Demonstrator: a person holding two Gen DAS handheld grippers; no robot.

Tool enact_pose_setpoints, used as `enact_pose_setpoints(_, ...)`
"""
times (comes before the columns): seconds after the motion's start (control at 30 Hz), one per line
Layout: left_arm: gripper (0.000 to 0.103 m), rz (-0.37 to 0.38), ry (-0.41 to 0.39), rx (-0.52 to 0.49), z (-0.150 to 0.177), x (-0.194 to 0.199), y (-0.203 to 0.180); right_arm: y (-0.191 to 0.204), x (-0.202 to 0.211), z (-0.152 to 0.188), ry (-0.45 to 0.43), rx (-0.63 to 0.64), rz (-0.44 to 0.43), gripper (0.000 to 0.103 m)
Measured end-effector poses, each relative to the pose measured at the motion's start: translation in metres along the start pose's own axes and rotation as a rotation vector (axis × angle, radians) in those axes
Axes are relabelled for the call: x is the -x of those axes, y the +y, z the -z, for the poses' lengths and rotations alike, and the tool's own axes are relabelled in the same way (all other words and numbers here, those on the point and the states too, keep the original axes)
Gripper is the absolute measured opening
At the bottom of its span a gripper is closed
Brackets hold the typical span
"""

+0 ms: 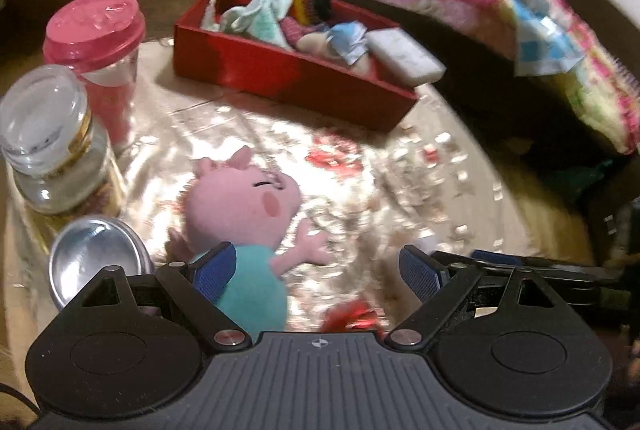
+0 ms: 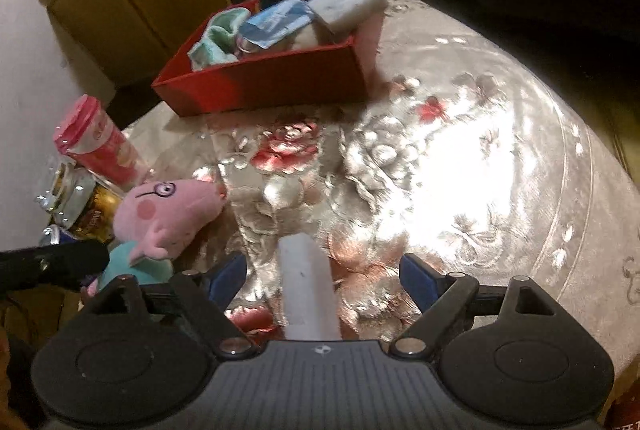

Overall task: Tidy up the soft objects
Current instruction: 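Reach the left tool to the pink pig plush while the right tool grasps a white block, then grasp the pink pig plush with the left tool while the right tool holds the white block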

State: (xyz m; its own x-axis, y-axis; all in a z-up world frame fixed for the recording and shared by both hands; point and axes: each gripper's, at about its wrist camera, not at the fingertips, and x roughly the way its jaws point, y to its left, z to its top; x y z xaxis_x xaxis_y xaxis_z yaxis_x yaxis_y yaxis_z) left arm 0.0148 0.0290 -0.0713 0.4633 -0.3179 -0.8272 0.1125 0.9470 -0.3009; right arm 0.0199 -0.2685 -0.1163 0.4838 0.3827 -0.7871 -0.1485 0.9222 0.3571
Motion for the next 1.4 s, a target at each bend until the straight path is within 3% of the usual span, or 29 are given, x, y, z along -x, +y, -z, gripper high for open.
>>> enact_pose_setpoints(0.07,0.088,-0.059,-0.005,-0.039,0.000,-0.004,-0.006,-0.002,-0.004,0.002,0.020,0.002,-0.001,0.057)
enact_pose_setpoints(0.23,0.093,-0.107,0.009,-0.112,-0.004,-0.021,-0.028,0.002,-0.015,0.003,0.038,0.034,0.008,0.057)
enact_pose_setpoints(0.4,0.089,-0.112,0.042,-0.177,-0.005,-0.037,-0.048,0.003,-0.017,0.003,0.041,0.042,0.003,0.057)
enact_pose_setpoints(0.5,0.088,-0.128,0.075,-0.167,-0.005,-0.047,-0.051,0.000,-0.019,0.005,0.053,0.037,0.025,0.056)
enact_pose_setpoints(0.53,0.088,-0.107,0.090,-0.156,-0.005,-0.050,-0.051,-0.002,-0.020,0.005,0.058,0.035,0.035,0.056)
enact_pose_setpoints(0.57,0.083,-0.034,0.108,-0.131,-0.005,-0.050,-0.050,-0.005,-0.020,0.005,0.060,0.030,0.038,0.056)
enact_pose_setpoints(0.6,0.067,0.069,0.128,-0.096,-0.005,-0.048,-0.050,-0.008,-0.018,0.004,0.055,0.016,0.035,0.056)
enact_pose_setpoints(0.63,0.064,0.143,0.139,-0.072,-0.006,-0.045,-0.050,-0.013,-0.014,0.003,0.041,-0.009,0.029,0.057)
enact_pose_setpoints(0.7,0.079,0.177,0.095,-0.079,-0.008,-0.035,-0.051,-0.023,-0.006,0.000,0.010,-0.050,0.030,0.057)
enact_pose_setpoints(0.83,0.086,0.100,-0.050,-0.082,-0.018,-0.007,-0.038,-0.043,0.007,-0.006,-0.033,-0.146,0.024,0.057)
enact_pose_setpoints(1.0,0.087,-0.089,0.019,-0.043,-0.017,-0.021,-0.026,-0.038,0.000,-0.002,0.012,-0.132,0.001,0.057)
enact_pose_setpoints(1.23,0.097,-0.281,0.072,-0.223,-0.003,-0.054,-0.054,0.001,-0.012,0.010,0.040,0.105,0.057,0.057)
enact_pose_setpoints(1.4,0.097,-0.356,0.079,-0.270,-0.009,-0.065,-0.062,-0.002,-0.019,0.011,0.061,0.122,0.095,0.057)
